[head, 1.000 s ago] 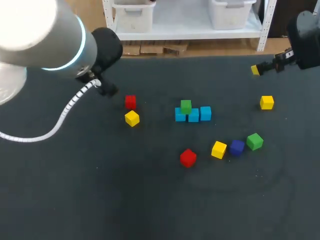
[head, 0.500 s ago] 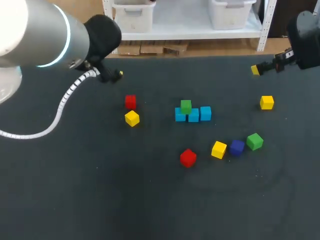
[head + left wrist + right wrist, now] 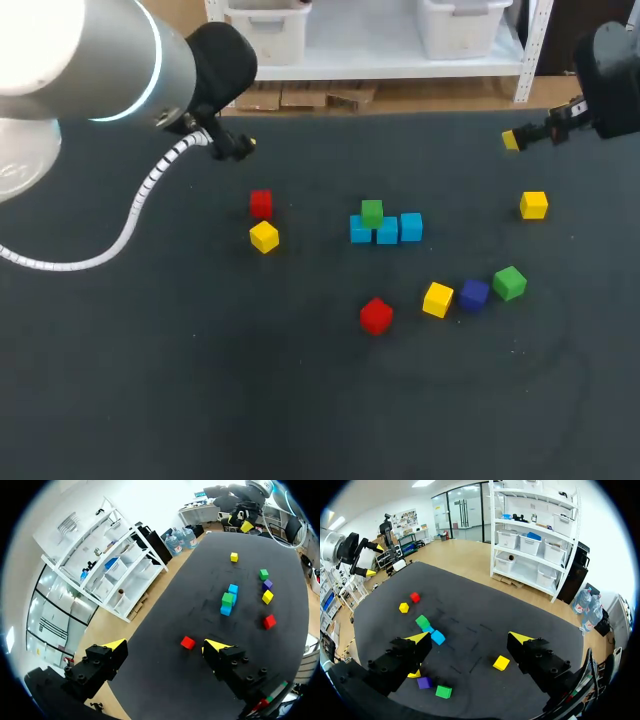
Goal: Place the blue cubes, place green cubes on the blue cubes, place the yellow cubes on the green cubes, then place the red cubes on the yellow cubes, and place purple cube on the red cubes.
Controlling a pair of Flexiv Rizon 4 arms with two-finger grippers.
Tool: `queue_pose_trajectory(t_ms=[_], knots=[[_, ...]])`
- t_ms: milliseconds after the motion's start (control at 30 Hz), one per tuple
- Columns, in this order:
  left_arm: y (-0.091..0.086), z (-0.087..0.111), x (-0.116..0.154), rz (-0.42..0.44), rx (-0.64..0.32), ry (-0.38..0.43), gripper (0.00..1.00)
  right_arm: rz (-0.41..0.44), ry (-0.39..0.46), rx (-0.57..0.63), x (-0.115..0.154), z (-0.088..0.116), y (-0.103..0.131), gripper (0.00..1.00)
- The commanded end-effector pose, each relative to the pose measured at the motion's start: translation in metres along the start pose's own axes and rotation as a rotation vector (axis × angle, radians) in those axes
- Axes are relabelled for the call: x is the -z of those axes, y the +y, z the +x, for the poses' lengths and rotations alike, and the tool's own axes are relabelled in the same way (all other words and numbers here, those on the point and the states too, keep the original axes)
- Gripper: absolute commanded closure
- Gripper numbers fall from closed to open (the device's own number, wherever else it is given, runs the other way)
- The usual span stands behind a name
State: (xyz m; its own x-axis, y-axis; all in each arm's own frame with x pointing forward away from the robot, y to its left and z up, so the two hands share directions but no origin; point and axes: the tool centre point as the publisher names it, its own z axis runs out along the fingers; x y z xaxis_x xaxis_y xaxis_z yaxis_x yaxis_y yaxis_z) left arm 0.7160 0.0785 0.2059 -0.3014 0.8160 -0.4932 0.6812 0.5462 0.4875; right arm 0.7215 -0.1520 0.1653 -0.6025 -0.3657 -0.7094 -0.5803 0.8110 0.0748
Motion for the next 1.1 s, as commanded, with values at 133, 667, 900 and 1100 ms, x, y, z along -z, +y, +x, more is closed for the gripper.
queue_pose_trajectory(t_ms=[133,667,900,1100], knots=[[0.000,0.000,0.000,0.002,0.000,-0.001,0.00,0.008,-0.002,-0.001,0.000,0.001,0.002,0.00],[0.000,0.000,0.000,0.002,0.000,-0.001,0.00,0.104,0.196,0.106,0.006,0.030,0.018,0.00],[0.000,0.000,0.000,0.002,0.000,-0.001,0.00,0.110,0.313,0.150,0.017,0.064,0.034,0.00],[0.000,0.000,0.000,0.002,0.000,-0.001,0.00,0.096,0.410,0.130,0.022,0.098,0.053,0.00]])
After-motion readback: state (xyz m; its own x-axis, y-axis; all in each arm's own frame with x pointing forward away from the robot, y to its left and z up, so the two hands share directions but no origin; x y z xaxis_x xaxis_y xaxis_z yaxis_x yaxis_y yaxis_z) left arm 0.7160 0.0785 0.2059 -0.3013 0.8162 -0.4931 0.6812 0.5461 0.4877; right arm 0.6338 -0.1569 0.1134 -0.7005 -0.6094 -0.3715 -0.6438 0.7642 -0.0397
